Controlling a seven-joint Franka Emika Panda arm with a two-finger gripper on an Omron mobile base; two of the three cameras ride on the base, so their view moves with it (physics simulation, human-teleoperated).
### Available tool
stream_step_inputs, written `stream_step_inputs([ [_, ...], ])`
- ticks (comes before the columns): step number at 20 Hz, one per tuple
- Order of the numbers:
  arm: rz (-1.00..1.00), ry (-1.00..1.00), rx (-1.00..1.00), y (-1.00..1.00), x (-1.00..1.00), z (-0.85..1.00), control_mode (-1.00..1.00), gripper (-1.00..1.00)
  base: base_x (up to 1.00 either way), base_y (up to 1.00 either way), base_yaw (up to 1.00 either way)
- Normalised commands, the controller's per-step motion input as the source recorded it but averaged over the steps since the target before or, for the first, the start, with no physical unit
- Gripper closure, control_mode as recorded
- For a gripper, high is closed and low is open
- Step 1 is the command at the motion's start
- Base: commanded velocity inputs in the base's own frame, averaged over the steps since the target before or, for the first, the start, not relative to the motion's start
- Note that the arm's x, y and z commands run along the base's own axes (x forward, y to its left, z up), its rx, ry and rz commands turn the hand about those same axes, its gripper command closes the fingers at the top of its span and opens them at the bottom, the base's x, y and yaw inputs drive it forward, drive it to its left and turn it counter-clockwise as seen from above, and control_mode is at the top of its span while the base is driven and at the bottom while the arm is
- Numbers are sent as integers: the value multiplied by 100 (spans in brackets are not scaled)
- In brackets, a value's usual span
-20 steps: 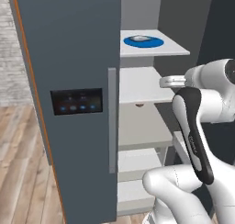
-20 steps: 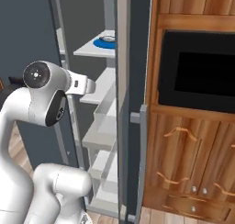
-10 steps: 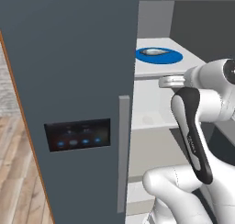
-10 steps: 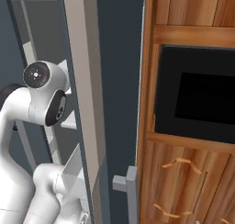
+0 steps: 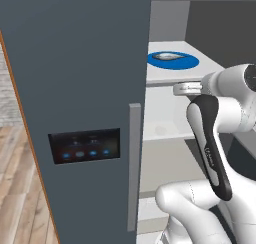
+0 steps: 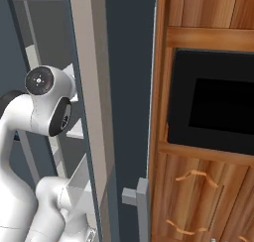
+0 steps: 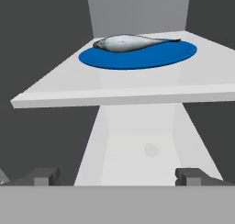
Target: Retrieve the fish from the fridge and place it on the saucepan with marinade on the stove.
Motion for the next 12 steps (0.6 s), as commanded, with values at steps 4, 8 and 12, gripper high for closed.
stream_step_inputs([
  [4,0,0,0,0,0,0,100,-100,0,0,0],
  [8,0,0,0,0,0,0,-100,-100,0,0,0],
  [12,3,0,0,0,0,1,-100,-100,0,0,0],
])
